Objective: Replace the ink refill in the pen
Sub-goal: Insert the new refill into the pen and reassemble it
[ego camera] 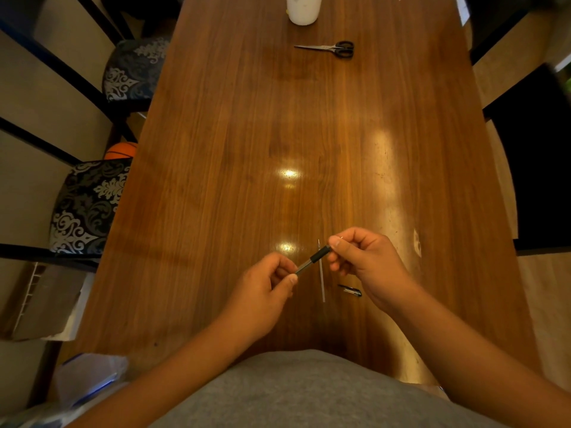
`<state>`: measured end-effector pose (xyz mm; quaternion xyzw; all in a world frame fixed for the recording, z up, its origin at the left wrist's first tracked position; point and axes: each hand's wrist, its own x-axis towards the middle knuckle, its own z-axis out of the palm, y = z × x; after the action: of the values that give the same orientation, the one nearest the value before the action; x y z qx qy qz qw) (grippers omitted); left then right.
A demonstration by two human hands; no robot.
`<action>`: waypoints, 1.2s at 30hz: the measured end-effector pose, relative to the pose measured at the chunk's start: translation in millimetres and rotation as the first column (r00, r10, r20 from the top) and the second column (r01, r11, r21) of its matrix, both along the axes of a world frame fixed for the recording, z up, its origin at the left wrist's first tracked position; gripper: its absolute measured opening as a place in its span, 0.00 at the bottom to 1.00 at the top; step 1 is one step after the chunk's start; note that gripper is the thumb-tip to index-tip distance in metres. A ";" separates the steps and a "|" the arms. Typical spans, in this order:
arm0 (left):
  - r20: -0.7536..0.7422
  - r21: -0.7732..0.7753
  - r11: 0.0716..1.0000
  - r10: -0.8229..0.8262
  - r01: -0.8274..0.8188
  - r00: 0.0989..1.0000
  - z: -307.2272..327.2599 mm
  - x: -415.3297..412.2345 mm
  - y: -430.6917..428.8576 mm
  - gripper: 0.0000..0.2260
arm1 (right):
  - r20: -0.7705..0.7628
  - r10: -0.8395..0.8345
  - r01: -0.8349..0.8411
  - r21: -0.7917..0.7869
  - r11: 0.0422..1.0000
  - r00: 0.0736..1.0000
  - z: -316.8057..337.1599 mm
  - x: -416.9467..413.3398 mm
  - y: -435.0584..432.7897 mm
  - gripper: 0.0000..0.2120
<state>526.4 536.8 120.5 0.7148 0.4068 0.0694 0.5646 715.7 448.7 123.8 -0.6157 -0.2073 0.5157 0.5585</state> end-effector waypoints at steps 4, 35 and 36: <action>-0.068 -0.239 0.969 0.037 -0.052 0.997 -11.8 -2.7 4.4 0.07 | 0.276 0.169 -0.112 -0.210 0.971 0.946 -22.6 5.2 -10.5 0.07; -0.015 -0.394 0.913 0.105 -0.103 0.994 -1.6 -9.2 9.1 0.05 | 0.147 -0.007 0.019 -0.082 0.996 0.989 -1.0 22.6 -14.2 0.08; -0.007 -0.393 0.914 0.106 -0.101 0.994 -0.2 -8.5 9.2 0.05 | 0.135 0.002 0.009 -0.079 0.997 0.991 -0.4 22.7 -13.9 0.09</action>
<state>517.9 546.0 120.3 0.5639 0.4456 0.0213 0.6950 738.4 434.7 123.5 -0.6713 -0.2230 0.4796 0.5193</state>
